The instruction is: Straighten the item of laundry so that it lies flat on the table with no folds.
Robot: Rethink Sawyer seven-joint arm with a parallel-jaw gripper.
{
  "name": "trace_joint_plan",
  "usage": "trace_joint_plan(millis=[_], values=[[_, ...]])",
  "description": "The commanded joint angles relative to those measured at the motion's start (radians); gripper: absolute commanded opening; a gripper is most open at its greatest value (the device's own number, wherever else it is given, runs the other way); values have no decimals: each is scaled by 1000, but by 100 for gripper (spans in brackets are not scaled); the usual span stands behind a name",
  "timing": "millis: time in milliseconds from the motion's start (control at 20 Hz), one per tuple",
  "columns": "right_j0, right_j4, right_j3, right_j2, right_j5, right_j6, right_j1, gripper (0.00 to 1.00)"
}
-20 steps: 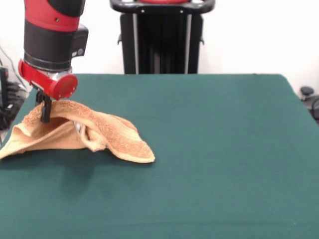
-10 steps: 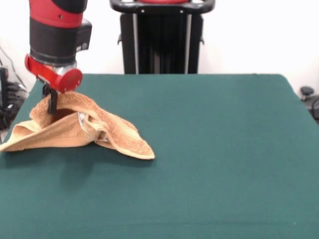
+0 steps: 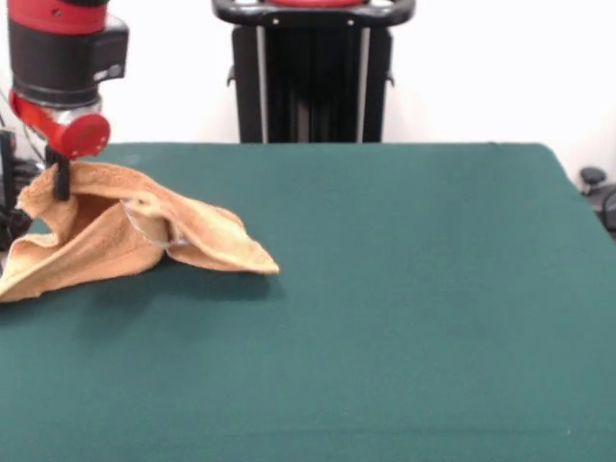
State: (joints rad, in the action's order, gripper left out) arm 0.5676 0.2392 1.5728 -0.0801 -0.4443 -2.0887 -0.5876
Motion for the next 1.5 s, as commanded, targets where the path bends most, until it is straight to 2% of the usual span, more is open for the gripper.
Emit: trace_joint_plan(millis=[50,350,850,1500], values=[[63,103,64,129,19,139,171,0],[116,176,33,158,35,139,235,0],[153,257,50,182,40,125,229,0],[164,285,70,202,6,119,187,0]])
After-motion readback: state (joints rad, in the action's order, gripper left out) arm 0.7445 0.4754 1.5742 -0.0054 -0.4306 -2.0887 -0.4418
